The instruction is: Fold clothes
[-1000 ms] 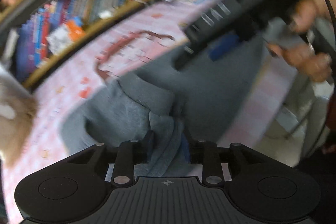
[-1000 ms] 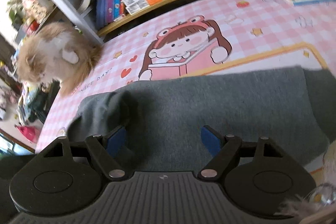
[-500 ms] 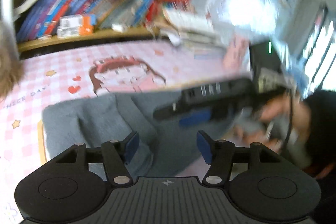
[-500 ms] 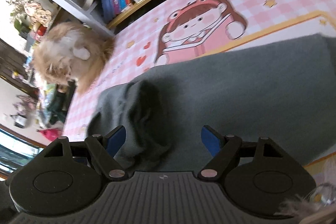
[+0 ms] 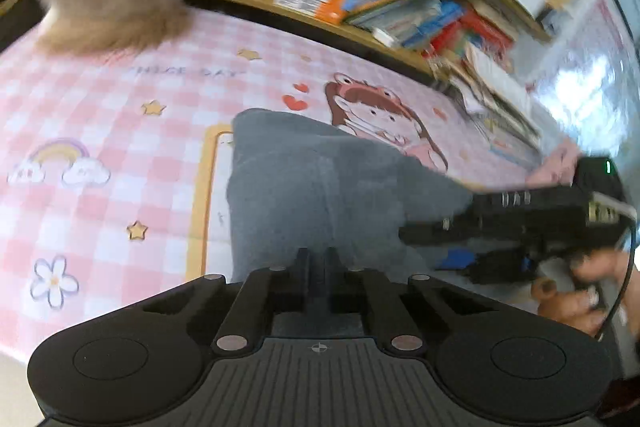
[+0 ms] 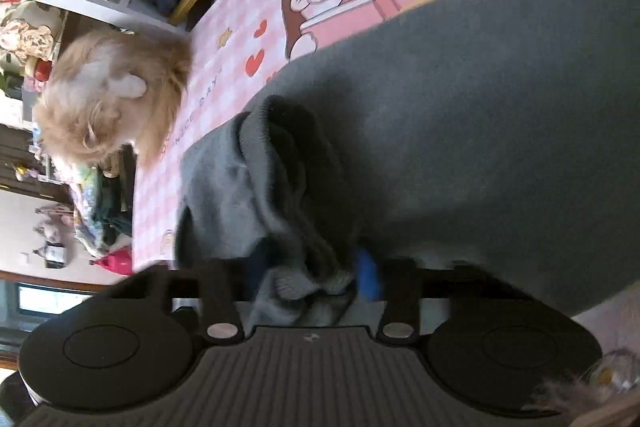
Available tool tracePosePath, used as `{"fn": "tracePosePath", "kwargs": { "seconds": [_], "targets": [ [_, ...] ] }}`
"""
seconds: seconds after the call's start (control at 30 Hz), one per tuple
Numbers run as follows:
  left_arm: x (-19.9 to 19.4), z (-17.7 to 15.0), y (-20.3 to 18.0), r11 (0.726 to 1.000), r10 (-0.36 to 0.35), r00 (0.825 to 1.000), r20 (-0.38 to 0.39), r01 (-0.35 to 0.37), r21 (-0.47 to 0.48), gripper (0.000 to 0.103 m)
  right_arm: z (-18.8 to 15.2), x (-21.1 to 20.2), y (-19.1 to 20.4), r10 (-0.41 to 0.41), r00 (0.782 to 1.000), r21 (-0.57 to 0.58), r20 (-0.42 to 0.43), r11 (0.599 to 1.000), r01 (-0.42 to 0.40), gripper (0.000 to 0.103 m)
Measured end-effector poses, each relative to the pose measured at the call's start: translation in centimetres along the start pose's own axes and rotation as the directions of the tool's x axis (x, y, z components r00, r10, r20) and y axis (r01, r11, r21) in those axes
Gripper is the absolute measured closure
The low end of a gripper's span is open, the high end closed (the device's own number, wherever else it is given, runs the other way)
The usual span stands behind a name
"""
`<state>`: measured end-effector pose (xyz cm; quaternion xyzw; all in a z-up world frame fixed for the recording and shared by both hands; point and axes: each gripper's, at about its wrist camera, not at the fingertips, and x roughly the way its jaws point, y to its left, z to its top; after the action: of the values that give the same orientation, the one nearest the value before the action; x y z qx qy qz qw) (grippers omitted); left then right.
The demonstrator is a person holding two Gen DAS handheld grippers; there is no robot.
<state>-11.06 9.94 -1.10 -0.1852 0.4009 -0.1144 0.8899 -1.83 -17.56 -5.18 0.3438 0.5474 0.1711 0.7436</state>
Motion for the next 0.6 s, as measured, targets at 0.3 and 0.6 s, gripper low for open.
{"fn": "tracePosePath", "kwargs": {
  "seconds": [0.3,0.6],
  "targets": [
    [-0.5,0.8,0.0,0.999,-0.017,1.0,0.02,0.016,0.051,0.098,-1.0,-3.3,0.6,0.024,0.997,-0.078,0.069,0.997,-0.018,0.086],
    [-0.3,0.9,-0.8,0.994,-0.031,0.999,0.021,0.028,0.107,0.098,-1.0,-2.4,-0.2,-0.044,0.995,-0.115,0.092,0.992,0.055,0.084]
  ]
}}
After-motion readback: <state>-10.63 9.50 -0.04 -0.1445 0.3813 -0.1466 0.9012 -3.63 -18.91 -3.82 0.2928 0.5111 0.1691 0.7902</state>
